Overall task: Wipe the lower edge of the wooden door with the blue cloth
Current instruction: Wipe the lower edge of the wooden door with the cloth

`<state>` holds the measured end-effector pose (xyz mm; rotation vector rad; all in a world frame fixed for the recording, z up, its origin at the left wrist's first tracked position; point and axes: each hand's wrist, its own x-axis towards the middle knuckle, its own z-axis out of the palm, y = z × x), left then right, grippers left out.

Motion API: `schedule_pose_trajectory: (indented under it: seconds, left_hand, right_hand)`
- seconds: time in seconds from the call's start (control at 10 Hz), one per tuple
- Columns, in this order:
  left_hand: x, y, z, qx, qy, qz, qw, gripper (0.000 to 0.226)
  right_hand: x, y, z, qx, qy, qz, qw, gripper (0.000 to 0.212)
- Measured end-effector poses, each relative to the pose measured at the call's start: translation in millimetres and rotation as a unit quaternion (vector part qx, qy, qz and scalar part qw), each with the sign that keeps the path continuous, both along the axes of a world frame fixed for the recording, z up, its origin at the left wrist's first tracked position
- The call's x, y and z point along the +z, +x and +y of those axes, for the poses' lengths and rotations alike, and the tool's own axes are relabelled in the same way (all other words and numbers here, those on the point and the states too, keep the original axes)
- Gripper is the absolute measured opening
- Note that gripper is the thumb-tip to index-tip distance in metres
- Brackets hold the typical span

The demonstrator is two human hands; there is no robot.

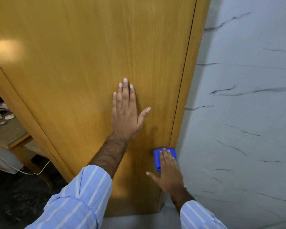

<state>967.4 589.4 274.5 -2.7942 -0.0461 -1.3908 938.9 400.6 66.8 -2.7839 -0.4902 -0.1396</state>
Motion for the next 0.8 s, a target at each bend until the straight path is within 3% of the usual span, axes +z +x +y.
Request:
schedule_pose_trajectory:
  seconds: [0.1,0.2,0.3,0.4,0.5,0.6,0.8]
  left_hand:
    - [-1.7,1.2,0.5,0.001,0.002,0.000,1.000,0.088]
    - [-2.1,2.0,-0.1,0.000,-0.002,-0.001,1.000,0.088]
    - [-2.6,2.0,0.5,-0.002,-0.004,-0.003,1.000,0.088]
    - [-2.5,1.5,1.9,-0.004,0.000,-0.003,1.000,0.088]
    - [-1.4,0.2,4.3,-0.007,0.002,0.001,1.000,0.087]
    - [-0.3,-1.2,4.1,-0.008,0.001,0.006,1.000,0.087]
    - [0.3,-3.1,2.4,-0.010,-0.003,0.009,1.000,0.088]
  right_hand:
    - [6.9,11.2,0.2,0.132,-0.222,-0.052,0.965,0.106]
    - [10.9,19.7,6.5,0.199,-0.324,-0.077,0.922,0.098]
    - [-7.2,19.5,9.8,0.273,-0.473,-0.099,0.832,0.069]
    - [-15.8,17.1,2.5,0.180,-0.562,0.015,0.807,0.060]
    - [-30.9,21.5,-1.4,0.212,-0.620,-0.138,0.742,0.045]
    - [-37.3,20.1,0.2,0.215,-0.469,-0.108,0.850,0.050]
    - [-4.7,10.0,2.1,0.171,-0.315,-0.115,0.926,0.071]
